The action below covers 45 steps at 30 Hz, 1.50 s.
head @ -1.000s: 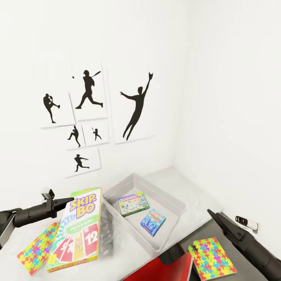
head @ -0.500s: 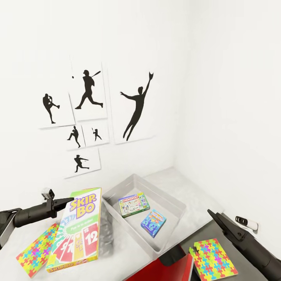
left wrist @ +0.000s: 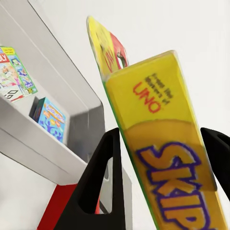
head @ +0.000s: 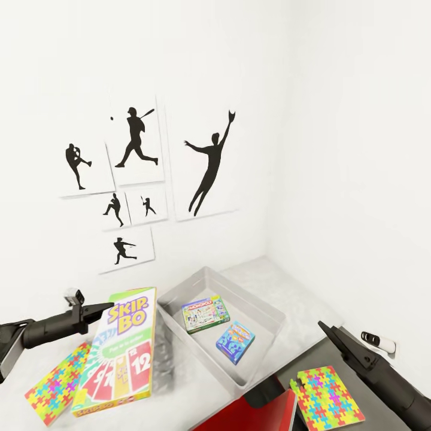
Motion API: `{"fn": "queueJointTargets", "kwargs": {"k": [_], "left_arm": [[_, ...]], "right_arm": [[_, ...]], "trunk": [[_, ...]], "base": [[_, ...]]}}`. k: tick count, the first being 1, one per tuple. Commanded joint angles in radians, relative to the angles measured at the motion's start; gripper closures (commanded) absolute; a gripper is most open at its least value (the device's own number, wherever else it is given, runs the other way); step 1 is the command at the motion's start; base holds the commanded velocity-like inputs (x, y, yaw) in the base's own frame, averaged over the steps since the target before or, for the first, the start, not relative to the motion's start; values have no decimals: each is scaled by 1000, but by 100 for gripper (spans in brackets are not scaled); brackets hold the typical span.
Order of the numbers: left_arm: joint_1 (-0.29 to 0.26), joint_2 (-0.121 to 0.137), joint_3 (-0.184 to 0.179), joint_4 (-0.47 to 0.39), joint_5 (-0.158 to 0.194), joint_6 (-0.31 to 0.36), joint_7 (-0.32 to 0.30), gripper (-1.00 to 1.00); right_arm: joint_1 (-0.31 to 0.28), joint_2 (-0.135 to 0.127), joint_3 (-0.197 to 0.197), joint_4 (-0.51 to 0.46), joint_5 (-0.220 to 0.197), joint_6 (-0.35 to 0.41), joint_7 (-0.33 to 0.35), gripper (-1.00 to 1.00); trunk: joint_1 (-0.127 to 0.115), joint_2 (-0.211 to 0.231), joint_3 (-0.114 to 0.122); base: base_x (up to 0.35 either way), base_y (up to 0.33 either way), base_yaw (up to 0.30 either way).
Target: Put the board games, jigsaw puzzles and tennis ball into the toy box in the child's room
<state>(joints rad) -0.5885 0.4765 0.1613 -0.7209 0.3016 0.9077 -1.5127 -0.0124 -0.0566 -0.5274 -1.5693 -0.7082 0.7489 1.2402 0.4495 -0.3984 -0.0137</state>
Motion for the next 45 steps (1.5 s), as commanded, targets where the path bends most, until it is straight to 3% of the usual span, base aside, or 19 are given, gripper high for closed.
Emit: {"fn": "queueJointTargets", "kwargs": {"k": [1, 5, 9, 11, 12, 13, 18, 21, 26, 32, 35, 40, 45], "left_arm": [[-1, -3, 0, 0, 0, 14, -1, 100], [-8, -23, -4, 0, -3, 31, 9, 100], [-42, -82, -6, -26, -5, 82, 58, 100], [-75, -125, -6, -60, -5, 106, 121, 100], [-94, -166, -6, -76, -5, 116, 178, 100], [-101, -180, -6, -79, -5, 118, 199, 100], [-163, -309, -3, -90, -2, 123, 396, 100], [-176, -363, 0, -93, 3, 123, 514, 100], [-204, -410, 3, -93, 4, 121, 614, 100], [-217, -492, 6, -94, 9, 120, 795, 100], [-225, -542, 41, -94, 12, 114, 900, 100], [-230, -583, 108, -94, 13, 67, 957, 100], [-231, -599, 130, -92, 14, 29, 968, 100]], "right_arm": [[0, 0, 0, 0, -4, 7, 1, -100], [0, 0, 0, 0, -4, 7, 1, -100], [0, 0, 0, 0, -4, 8, 1, -100], [0, 0, 0, 0, -4, 8, 1, -100], [0, 0, 0, 1, -4, 8, 1, -100], [0, 0, 0, 1, -4, 8, 1, -100], [0, 0, 0, 3, -4, 9, 1, -100], [-1, 0, 0, 4, -6, 9, 2, -100], [0, 0, 0, 5, -7, 9, 2, -100], [-1, 0, 0, 5, -11, 10, 3, -100], [-1, 0, 0, 5, -12, 10, 4, -100], [-1, -1, -2, 6, -12, 10, 6, -100], [0, 0, -13, 7, -6, 10, 24, -100]], "trunk": [[1, -2, -1], [1, -2, -1], [1, -2, -1], [1, -2, -1], [1, -2, -1], [1, -2, -1], [1, -2, -1], [1, -2, -1], [1, -2, -1], [1, -2, -1], [1, -2, -1], [1, -2, -1], [1, -2, -1]], "base": [[0, 0, 0], [0, 0, 0], [0, 0, 0], [0, 0, 0], [0, 0, 0], [0, 0, 0], [0, 0, 0], [0, 0, 0], [0, 0, 0], [0, 0, 0], [0, 0, 0], [0, 0, 0], [0, 0, 0]]}}
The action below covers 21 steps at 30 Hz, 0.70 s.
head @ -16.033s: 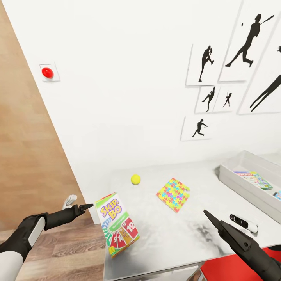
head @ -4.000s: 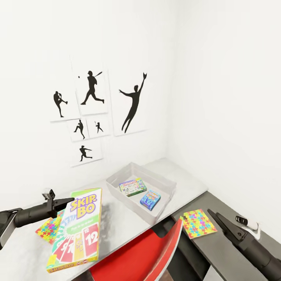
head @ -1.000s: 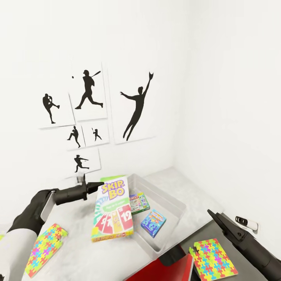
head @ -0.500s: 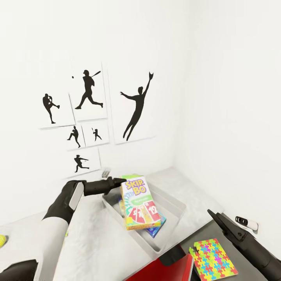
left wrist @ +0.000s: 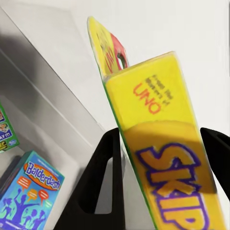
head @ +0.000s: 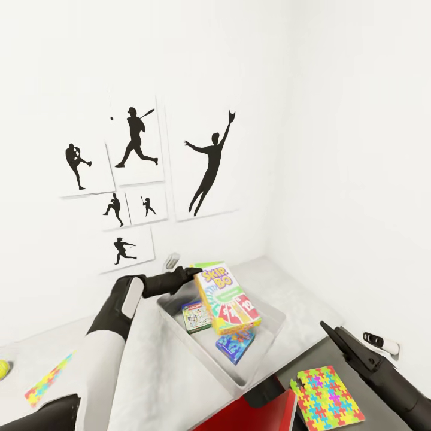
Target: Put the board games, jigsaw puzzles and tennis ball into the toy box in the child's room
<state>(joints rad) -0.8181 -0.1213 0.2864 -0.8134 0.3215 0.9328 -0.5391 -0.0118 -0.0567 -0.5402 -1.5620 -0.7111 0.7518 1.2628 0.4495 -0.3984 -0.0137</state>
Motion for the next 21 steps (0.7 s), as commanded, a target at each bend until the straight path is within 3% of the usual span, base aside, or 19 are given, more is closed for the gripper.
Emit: {"fn": "queueJointTargets", "kwargs": {"k": [1, 8, 15, 21], "left_arm": [[-1, -3, 6, 1, -6, -1, -5, 100], [-1, -28, 5, 8, -6, -76, -2, 100], [-1, -45, 2, 9, -5, -85, 69, 100], [-1, -53, 1, 20, -4, -85, 93, 100]], "right_arm": [[-1, 0, -1, 0, -3, 8, 2, -100], [-1, 0, -5, 0, -3, 8, 11, -100], [-1, 0, -40, 1, 0, 8, 51, -100], [-1, 0, -57, 0, -1, 31, 57, -100]], "trunk": [[1, -2, -1], [1, -2, -1], [1, -2, -1], [1, -2, -1]], "base": [[0, 0, 0], [0, 0, 0], [0, 0, 0], [0, 0, 0]]}}
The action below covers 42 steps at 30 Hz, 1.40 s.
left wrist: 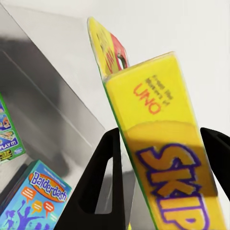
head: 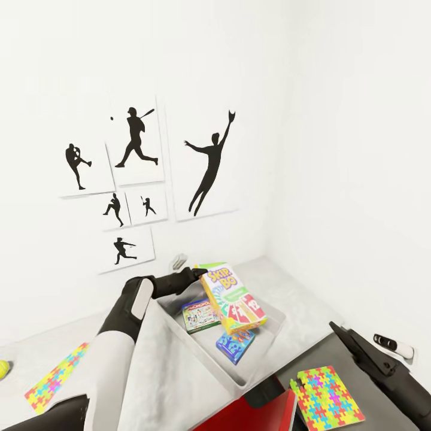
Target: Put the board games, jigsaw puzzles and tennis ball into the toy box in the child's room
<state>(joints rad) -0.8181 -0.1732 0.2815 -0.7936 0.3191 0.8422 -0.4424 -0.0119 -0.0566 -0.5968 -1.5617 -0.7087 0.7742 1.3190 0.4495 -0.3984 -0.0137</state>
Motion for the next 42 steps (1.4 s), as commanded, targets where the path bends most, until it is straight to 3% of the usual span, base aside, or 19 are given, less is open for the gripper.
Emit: {"fn": "queueJointTargets", "kwargs": {"k": [1, 6, 12, 24, 31, 42], "left_arm": [[-1, -1, 5, 7, -2, 5, -3, 100], [-1, -1, 7, 40, 0, -32, -5, 100], [-1, -1, 4, 54, 26, -75, -4, 100], [-1, -1, 2, 59, 32, -73, -2, 100], [-1, -1, 3, 126, 32, -76, -1, 100], [-1, -1, 13, 138, 40, -82, -2, 100]], "right_arm": [[-1, 0, -2, 0, -3, 13, 1, -100], [0, 0, -17, 0, -3, 22, 2, -100], [-1, 0, -27, 0, -3, 36, 2, -100], [0, 0, -30, 0, -3, 45, 2, -100], [0, -1, -33, 0, -3, 46, 2, -100], [0, -2, -35, 1, -5, 47, 2, -100]], "trunk": [[1, -2, -1], [1, -2, -1], [1, -2, -5], [1, -2, -23], [1, -2, -34], [1, -2, -52]], "base": [[0, 0, 0], [0, 0, 0], [0, 0, 0], [0, 0, 0], [0, 0, 0], [0, 0, 0]]}}
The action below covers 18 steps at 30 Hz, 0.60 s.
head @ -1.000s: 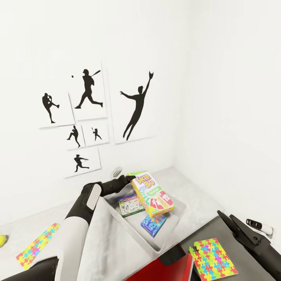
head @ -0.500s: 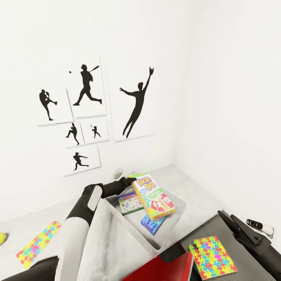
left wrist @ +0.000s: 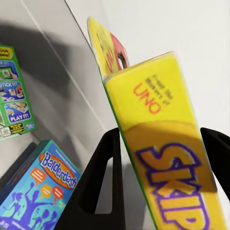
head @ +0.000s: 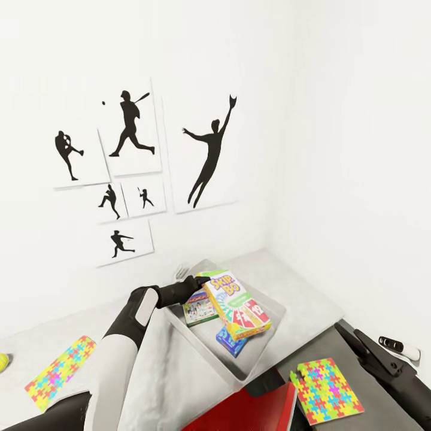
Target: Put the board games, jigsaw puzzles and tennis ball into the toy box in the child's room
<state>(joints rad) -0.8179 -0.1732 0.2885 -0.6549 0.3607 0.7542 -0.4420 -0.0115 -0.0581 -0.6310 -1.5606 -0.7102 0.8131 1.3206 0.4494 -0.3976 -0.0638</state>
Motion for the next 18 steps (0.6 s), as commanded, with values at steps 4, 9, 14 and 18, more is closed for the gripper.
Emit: {"fn": "queueJointTargets", "kwargs": {"k": [4, 9, 14, 18], "left_arm": [[-1, -1, 7, 0, 46, 5, -2, 100], [-1, -1, 5, 0, 116, 4, -1, 100], [-1, -1, 5, 0, 127, 1, -1, 100], [-1, -1, 4, 1, 129, -40, 0, 100]], "right_arm": [[-1, 0, -1, 0, -3, 8, 2, -100], [-1, 0, -4, 1, -4, 9, 3, -100], [-1, 0, -31, 1, -3, 9, 20, -100], [-1, 0, -40, 1, -3, 9, 41, -100]], "trunk": [[1, -2, -9], [1, -2, -17], [1, -2, -25], [1, -2, -32]], "base": [[0, 0, 0], [0, 0, 0], [0, 0, 0], [0, 0, 0]]}}
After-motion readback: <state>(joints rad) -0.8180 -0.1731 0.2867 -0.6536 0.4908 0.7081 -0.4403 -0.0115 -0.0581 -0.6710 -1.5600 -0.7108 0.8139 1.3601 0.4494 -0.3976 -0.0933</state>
